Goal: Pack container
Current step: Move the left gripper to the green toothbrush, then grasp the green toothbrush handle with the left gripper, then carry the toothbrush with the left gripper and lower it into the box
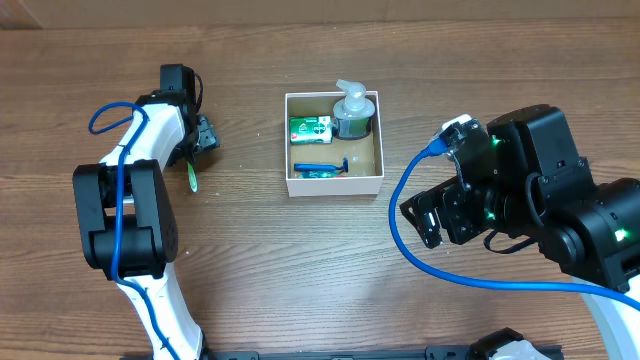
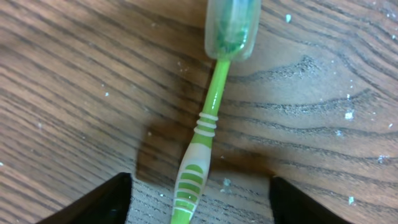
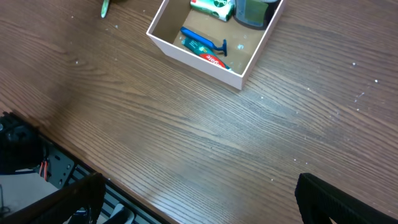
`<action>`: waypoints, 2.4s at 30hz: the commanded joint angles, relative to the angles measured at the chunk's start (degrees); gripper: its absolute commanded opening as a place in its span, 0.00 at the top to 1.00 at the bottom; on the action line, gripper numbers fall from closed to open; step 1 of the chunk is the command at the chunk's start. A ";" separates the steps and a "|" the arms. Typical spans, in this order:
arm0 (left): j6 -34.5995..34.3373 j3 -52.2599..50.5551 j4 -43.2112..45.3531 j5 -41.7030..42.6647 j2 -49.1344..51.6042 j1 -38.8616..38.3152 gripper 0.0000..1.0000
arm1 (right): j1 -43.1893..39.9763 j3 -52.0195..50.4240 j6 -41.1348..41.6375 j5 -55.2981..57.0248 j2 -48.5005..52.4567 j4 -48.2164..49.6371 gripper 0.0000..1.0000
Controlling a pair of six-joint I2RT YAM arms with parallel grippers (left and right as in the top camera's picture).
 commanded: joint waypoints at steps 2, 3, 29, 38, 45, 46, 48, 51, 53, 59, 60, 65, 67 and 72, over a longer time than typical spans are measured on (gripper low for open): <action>1.57 0.09 0.59 2.36 2.21 0.02 0.40 | -0.17 -0.07 0.44 0.39 -0.37 0.37 0.00; 1.57 0.09 0.68 2.95 2.47 0.02 0.46 | -0.17 -0.07 0.44 0.39 -0.37 0.39 0.00; 2.21 0.04 2.16 3.63 2.51 0.09 0.96 | -0.17 -0.07 0.44 0.39 -0.37 0.37 0.00; 2.19 0.11 1.14 3.65 0.68 0.09 0.96 | -0.17 -0.04 0.44 0.39 -0.37 0.39 0.00; 2.25 0.17 0.15 3.63 -5.62 0.07 0.96 | -0.17 -0.04 0.44 0.39 -0.37 0.39 0.00; 2.49 0.17 0.11 3.65 -6.80 0.00 0.96 | -0.17 -0.07 0.44 0.39 -0.37 0.39 0.00; 3.26 0.17 -0.09 3.65 -9.29 -0.15 0.96 | -0.17 -0.07 0.44 0.39 -0.37 0.39 0.00; 4.37 0.17 -0.94 3.63 -13.49 -0.70 0.96 | -0.17 -0.04 0.44 0.39 -0.37 0.39 0.00; 5.31 0.17 -1.40 3.72 -16.17 -1.20 0.96 | -0.17 -0.04 0.44 0.39 -0.37 0.37 0.00; 11.93 0.17 -1.36 8.59 -22.99 -4.63 0.96 | -0.17 -0.07 0.44 0.39 -0.37 0.39 0.00; 13.07 0.17 -1.27 9.01 -23.87 -5.46 0.96 | -0.17 -0.07 0.44 0.39 -0.37 0.39 0.00; 20.76 0.17 -0.55 9.27 -27.39 -10.75 0.96 | -0.17 -0.07 0.44 0.39 -0.37 0.39 0.00; 24.50 0.17 -0.24 9.84 -28.30 -12.85 0.96 | -0.17 -0.04 0.44 0.39 -0.37 0.39 0.00; 43.21 0.17 0.35 21.57 -29.46 -18.78 0.96 | -0.17 -0.07 0.44 0.39 -0.37 0.37 0.00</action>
